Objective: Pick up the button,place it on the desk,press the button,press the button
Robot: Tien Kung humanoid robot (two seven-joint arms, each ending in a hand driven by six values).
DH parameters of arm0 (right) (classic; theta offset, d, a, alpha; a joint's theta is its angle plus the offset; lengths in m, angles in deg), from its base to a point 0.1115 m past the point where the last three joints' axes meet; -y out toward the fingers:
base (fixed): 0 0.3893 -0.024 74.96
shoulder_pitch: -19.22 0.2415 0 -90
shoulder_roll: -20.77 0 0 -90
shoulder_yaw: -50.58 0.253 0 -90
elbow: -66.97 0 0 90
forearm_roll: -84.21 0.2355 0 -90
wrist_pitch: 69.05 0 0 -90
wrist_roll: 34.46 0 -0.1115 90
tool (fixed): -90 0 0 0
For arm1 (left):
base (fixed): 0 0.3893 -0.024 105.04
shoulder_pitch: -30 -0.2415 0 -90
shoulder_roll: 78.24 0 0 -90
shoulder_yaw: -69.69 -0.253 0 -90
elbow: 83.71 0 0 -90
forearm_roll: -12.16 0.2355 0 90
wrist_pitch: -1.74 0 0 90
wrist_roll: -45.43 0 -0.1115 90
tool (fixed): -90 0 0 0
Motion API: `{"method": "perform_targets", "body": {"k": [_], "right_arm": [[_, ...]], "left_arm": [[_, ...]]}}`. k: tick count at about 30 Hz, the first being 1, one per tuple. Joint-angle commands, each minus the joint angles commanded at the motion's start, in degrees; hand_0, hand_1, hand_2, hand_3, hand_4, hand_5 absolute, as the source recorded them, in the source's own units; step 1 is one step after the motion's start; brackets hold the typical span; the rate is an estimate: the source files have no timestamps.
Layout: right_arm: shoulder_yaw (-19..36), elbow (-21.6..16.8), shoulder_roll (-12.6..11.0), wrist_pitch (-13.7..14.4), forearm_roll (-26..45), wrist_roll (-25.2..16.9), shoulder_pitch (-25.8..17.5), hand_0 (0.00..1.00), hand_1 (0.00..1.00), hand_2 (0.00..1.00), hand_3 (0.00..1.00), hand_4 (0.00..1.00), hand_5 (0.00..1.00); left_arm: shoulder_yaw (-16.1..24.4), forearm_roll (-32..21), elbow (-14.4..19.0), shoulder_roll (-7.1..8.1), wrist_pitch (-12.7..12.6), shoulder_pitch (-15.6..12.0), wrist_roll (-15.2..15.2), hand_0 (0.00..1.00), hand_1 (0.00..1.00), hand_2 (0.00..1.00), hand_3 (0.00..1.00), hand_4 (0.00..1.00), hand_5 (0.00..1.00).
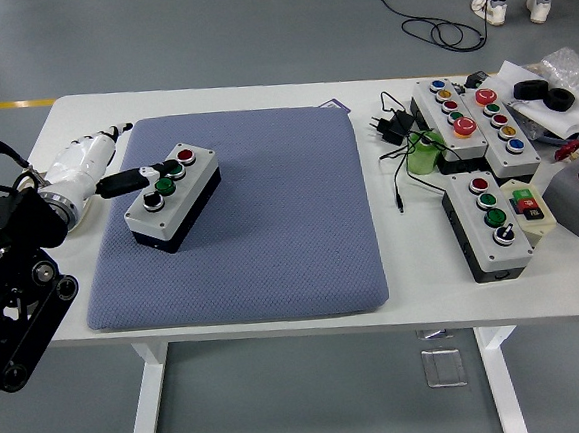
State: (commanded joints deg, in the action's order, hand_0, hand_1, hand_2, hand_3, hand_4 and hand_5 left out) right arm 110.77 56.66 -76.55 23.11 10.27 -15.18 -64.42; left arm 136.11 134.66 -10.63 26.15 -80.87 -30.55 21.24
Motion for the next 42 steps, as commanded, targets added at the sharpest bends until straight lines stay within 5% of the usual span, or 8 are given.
{"method": "perform_targets", "body": {"k": [13, 26, 34, 41, 42], "right_arm": [[0.16, 0.00, -0.11, 0.06, -0.21, -0.04, 0.16, 0.642, 0.638, 0.674, 0.585, 0.386, 0.246], [-0.44, 0.00, -0.16, -0.11, 0.17, -0.01, 0.24, 0.642, 0.638, 0.673, 0.584, 0.387, 0.246], [-0.35, 0.00, -0.09, -0.17, -0.23, 0.05, 0.10, 0.642, 0.638, 0.674, 0.584, 0.387, 0.245], [-0.81, 0.00, -0.06, -0.24, 0.17, -0.04, 0.08, 0.642, 0.638, 0.673, 0.584, 0.387, 0.245], [-0.85, 0.00, -0.07, -0.24, 0.25, -0.06, 0.07, 0.643, 0.639, 0.672, 0.584, 0.388, 0.247]], "left_arm": [[-2.43, 1.35, -3.11, -4.68, 0.46, 1.06, -3.87, 0.998, 0.998, 0.998, 0.998, 0.998, 0.975], [-3.78, 7.49, -8.29, -7.95, -4.04, 2.18, -6.69, 0.998, 0.998, 0.998, 0.998, 0.998, 0.977], [-4.09, 7.49, -11.40, -11.42, -3.00, 3.53, -7.83, 0.998, 0.998, 0.998, 0.998, 0.998, 0.977], [-2.83, 7.49, -13.50, -12.80, -0.72, 4.56, -7.38, 0.998, 0.998, 0.998, 0.998, 0.998, 0.934], [-2.77, 7.49, -13.56, -12.86, -0.63, 4.60, -7.38, 0.998, 0.998, 0.998, 0.998, 0.998, 0.840]]}}
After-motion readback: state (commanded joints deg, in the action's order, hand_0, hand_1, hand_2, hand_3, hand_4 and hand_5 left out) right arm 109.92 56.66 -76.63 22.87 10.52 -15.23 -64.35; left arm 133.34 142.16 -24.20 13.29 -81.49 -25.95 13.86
